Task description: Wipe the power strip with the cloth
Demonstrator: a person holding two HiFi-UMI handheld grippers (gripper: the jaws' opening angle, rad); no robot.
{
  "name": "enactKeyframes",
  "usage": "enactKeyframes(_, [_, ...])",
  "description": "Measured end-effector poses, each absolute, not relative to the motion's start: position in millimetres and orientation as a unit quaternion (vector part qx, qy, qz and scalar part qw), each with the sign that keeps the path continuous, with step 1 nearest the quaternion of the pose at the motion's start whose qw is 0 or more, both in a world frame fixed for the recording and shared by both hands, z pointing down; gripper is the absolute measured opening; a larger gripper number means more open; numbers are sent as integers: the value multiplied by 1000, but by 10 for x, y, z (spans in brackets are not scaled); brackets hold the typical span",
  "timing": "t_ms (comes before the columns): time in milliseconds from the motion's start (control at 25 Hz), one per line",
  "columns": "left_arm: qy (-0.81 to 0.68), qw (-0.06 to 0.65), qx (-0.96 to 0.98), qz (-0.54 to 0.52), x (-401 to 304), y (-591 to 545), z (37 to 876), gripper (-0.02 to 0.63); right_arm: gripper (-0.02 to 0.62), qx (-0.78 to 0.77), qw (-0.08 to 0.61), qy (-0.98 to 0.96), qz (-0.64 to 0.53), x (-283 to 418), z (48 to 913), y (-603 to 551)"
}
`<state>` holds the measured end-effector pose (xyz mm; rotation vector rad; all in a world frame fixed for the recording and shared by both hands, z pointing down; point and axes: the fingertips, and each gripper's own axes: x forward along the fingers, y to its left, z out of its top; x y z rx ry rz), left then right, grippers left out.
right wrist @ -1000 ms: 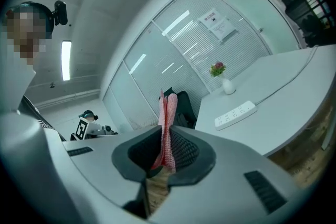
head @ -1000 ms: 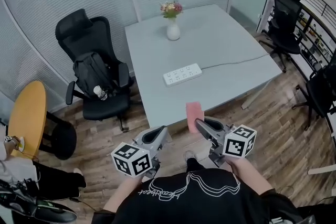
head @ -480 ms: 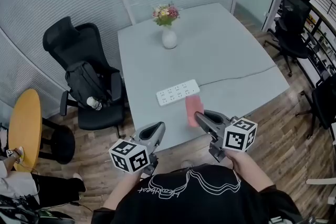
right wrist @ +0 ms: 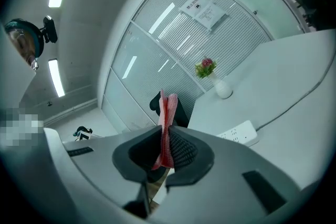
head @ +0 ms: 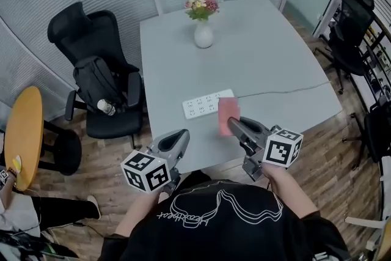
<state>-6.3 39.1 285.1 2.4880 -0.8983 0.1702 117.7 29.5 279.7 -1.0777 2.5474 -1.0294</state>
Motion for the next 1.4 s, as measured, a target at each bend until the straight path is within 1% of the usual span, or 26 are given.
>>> enactKeyframes(80, [-334, 250, 907, 62, -134, 329, 2930, 12, 31, -360, 82, 863, -346, 1103, 2873, 245])
enactKeyframes(240, [-345, 260, 899, 63, -254, 202, 3082, 12, 31, -358, 31, 869, -341, 965, 3089, 162])
enactKeyframes(640, [-354, 293, 885, 78, -382, -203, 3513, 12, 32, -350, -16, 862, -366, 694, 3434, -249])
enactKeyframes(760, [-351, 305, 881, 90, -398, -305, 3660, 12, 32, -348, -16, 857, -380, 616, 3550, -402])
enactKeyframes(1080, [-355, 331, 867, 110, -516, -609, 3984, 12, 32, -346, -44, 845, -406, 434, 3946, -755])
enactKeyframes(1400, [-354, 357, 856, 121, -605, -705, 4259, 12, 32, -339, -48, 835, -431, 207, 4237, -1009])
